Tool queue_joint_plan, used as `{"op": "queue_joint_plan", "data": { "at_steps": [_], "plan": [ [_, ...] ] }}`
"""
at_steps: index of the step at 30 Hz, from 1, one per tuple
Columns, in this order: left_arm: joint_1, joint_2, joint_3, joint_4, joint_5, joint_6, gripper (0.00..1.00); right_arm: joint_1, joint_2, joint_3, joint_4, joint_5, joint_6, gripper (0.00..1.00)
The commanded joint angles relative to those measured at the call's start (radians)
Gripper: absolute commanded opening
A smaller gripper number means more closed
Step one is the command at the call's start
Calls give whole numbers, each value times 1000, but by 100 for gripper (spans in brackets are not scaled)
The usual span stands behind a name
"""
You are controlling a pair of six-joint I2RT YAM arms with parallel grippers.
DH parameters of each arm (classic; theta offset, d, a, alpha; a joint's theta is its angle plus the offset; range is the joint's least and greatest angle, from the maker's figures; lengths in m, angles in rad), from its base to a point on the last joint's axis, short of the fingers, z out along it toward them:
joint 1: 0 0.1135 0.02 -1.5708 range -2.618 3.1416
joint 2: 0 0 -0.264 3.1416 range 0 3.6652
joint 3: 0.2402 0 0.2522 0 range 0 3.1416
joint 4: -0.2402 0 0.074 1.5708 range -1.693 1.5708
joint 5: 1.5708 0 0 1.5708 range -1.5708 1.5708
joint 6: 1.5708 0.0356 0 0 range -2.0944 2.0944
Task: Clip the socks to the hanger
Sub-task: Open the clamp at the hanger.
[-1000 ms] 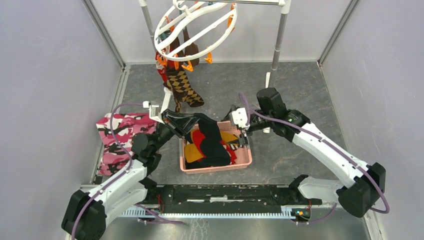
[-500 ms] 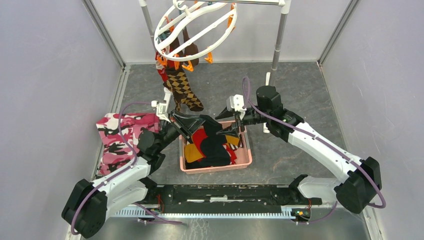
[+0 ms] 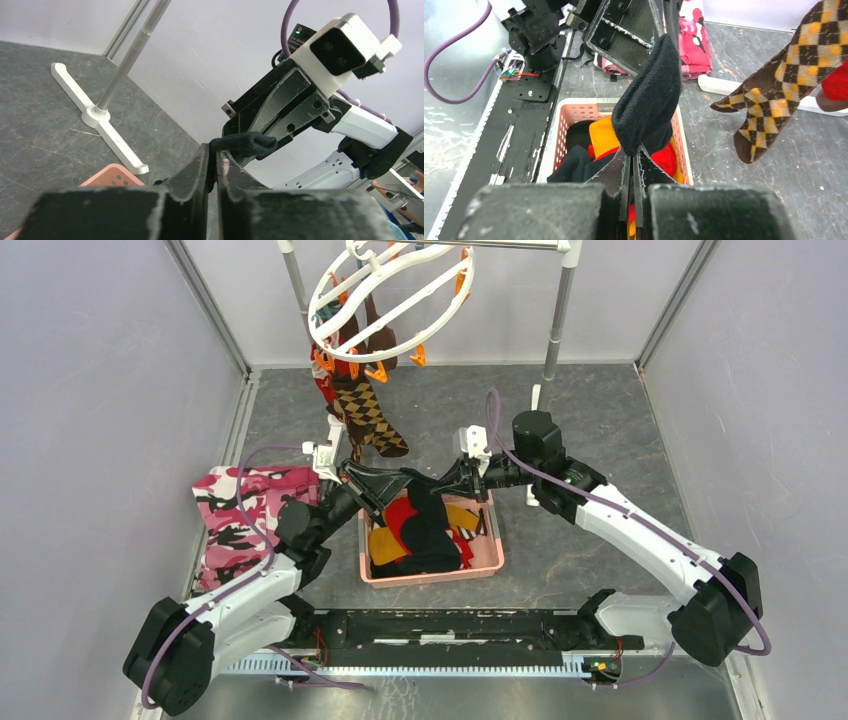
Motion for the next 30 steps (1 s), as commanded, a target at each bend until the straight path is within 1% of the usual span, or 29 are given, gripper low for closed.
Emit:
{"op": "queue_joint_plan", "data": {
  "at_steps": [1, 3, 6, 9, 11, 14, 20, 24, 25, 27, 30],
  "plan": [
    [-4, -21, 31, -20, -5, 23, 25, -6, 3, 32, -57, -60, -68, 0],
    [-3, -61, 36, -87, -5, 78, 40, -20, -8, 32, -104, -96, -132, 0],
    [-3, -156, 47, -244, -38, 179, 67, -33, -26, 15, -139, -99, -181, 0],
    [-3, -252, 71, -393, -96, 266, 87, -38, -29, 9, -157, -101, -201, 0],
    [-1, -297, 105, -484, -146, 305, 99, -40, -22, 11, -166, -105, -205, 0],
    [-1, -301, 184, -594, -212, 340, 100, -42, -20, 12, -170, -110, -205, 0],
    [5, -162, 369, -738, -259, 307, 100, -55, -30, 6, -165, -99, -202, 0],
    [4, -129, 435, -800, -391, 267, 97, -62, -27, 3, -162, -98, -194, 0],
    [4, -127, 445, -815, -424, 259, 96, -62, -24, 1, -159, -98, -190, 0],
    [3, -123, 464, -842, -499, 241, 89, -64, -17, 0, -155, -99, -183, 0],
    [2, -106, 510, -912, -604, 204, 87, -65, -4, 1, -154, -99, -178, 0]
  ]
}}
